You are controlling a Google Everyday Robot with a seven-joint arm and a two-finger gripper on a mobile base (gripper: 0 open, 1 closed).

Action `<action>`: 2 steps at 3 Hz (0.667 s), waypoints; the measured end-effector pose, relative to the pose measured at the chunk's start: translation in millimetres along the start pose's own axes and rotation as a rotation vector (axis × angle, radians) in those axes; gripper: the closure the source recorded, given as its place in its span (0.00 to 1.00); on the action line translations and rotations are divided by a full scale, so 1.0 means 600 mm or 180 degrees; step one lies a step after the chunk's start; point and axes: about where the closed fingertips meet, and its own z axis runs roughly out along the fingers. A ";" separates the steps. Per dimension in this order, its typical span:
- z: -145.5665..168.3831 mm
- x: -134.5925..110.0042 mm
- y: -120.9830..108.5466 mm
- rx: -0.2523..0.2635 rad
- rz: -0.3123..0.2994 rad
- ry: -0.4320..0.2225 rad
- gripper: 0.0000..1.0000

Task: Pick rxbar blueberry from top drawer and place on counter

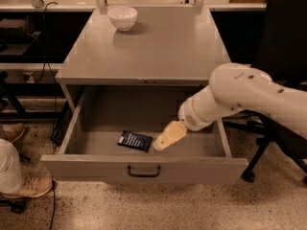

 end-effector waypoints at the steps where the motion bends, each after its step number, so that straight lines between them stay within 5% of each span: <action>1: 0.053 -0.033 -0.003 0.0018 -0.0101 -0.0078 0.00; 2: 0.122 -0.086 -0.005 -0.0095 -0.0221 -0.0203 0.00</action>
Offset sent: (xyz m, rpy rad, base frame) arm 0.0798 0.0995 -0.0456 0.0860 -0.0734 0.1129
